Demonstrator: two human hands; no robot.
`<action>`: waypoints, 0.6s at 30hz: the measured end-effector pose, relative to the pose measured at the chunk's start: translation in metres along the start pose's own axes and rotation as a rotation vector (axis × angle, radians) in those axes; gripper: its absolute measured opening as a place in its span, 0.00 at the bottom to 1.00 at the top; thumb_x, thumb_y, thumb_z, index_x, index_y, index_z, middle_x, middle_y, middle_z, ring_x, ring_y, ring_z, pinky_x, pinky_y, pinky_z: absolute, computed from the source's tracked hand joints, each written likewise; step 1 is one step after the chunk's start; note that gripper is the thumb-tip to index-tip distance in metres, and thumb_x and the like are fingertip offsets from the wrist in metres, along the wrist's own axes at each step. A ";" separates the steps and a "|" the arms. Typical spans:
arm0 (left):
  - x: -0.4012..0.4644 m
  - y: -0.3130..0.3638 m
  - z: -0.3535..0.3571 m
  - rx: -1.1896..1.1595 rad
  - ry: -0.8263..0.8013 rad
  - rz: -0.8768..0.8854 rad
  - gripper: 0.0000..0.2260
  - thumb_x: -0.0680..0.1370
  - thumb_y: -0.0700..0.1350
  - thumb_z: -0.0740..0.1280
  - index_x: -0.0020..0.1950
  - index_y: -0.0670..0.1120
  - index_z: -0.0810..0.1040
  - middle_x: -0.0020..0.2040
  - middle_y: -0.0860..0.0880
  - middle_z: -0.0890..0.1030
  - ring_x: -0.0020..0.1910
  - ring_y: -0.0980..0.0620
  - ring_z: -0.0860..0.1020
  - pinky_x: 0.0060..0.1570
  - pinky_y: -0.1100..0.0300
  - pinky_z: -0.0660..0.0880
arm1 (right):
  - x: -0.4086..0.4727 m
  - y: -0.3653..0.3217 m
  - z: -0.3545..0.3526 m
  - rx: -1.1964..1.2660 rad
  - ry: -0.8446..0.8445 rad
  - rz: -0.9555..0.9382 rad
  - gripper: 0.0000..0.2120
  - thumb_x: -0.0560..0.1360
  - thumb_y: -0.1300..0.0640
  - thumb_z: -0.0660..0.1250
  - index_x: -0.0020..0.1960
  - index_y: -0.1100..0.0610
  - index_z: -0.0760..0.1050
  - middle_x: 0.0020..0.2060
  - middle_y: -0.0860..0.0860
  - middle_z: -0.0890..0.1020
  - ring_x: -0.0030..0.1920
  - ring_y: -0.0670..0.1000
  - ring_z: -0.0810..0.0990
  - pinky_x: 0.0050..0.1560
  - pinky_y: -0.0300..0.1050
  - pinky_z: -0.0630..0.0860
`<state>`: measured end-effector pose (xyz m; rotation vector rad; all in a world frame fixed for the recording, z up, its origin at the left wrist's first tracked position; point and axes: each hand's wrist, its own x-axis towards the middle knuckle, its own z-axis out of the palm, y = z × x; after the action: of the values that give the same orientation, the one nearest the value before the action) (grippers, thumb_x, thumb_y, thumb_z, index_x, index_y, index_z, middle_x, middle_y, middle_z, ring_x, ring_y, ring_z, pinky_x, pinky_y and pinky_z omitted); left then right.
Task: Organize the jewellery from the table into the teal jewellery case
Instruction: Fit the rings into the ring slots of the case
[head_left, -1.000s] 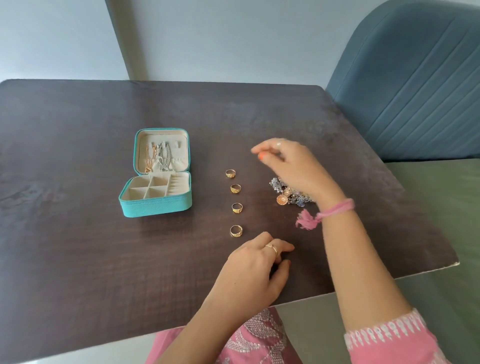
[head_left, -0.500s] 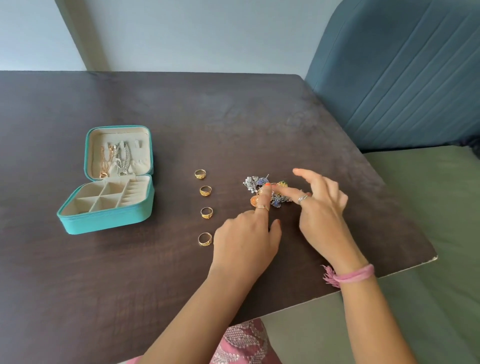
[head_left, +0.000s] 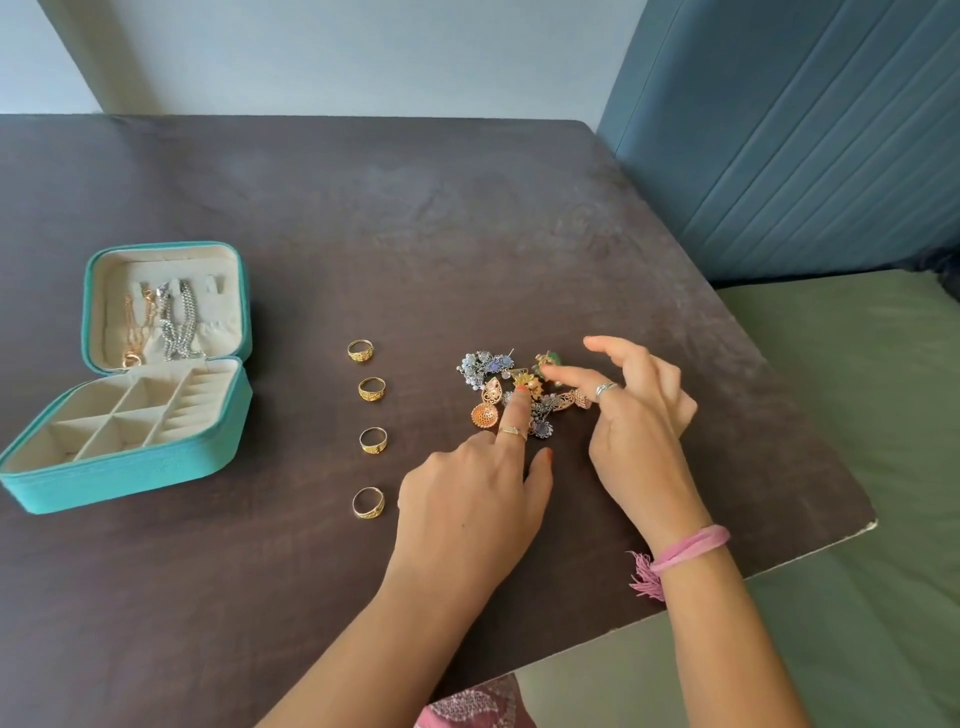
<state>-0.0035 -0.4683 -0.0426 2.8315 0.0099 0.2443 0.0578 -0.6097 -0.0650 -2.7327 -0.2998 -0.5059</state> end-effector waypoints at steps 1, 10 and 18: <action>0.000 -0.001 0.003 -0.001 -0.013 0.005 0.22 0.75 0.58 0.61 0.68 0.54 0.73 0.27 0.52 0.76 0.21 0.50 0.76 0.18 0.66 0.61 | 0.001 0.001 0.001 -0.001 0.007 0.021 0.32 0.69 0.70 0.56 0.59 0.39 0.78 0.63 0.46 0.73 0.61 0.55 0.70 0.57 0.55 0.64; -0.004 0.002 0.006 -0.031 -0.021 0.031 0.21 0.73 0.58 0.57 0.60 0.54 0.80 0.26 0.54 0.73 0.17 0.51 0.72 0.21 0.70 0.51 | 0.002 -0.004 -0.003 0.026 -0.041 -0.022 0.34 0.69 0.69 0.51 0.59 0.35 0.75 0.66 0.46 0.70 0.62 0.51 0.63 0.58 0.52 0.63; -0.004 0.004 0.005 -0.058 -0.066 0.036 0.20 0.73 0.58 0.60 0.59 0.54 0.81 0.26 0.53 0.72 0.17 0.51 0.71 0.26 0.71 0.46 | 0.019 -0.007 -0.008 0.019 -0.131 -0.104 0.36 0.65 0.73 0.53 0.53 0.35 0.78 0.67 0.45 0.69 0.63 0.51 0.61 0.58 0.53 0.60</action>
<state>-0.0071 -0.4735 -0.0466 2.7827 -0.0613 0.1569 0.0713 -0.6034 -0.0489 -2.7476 -0.4791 -0.3496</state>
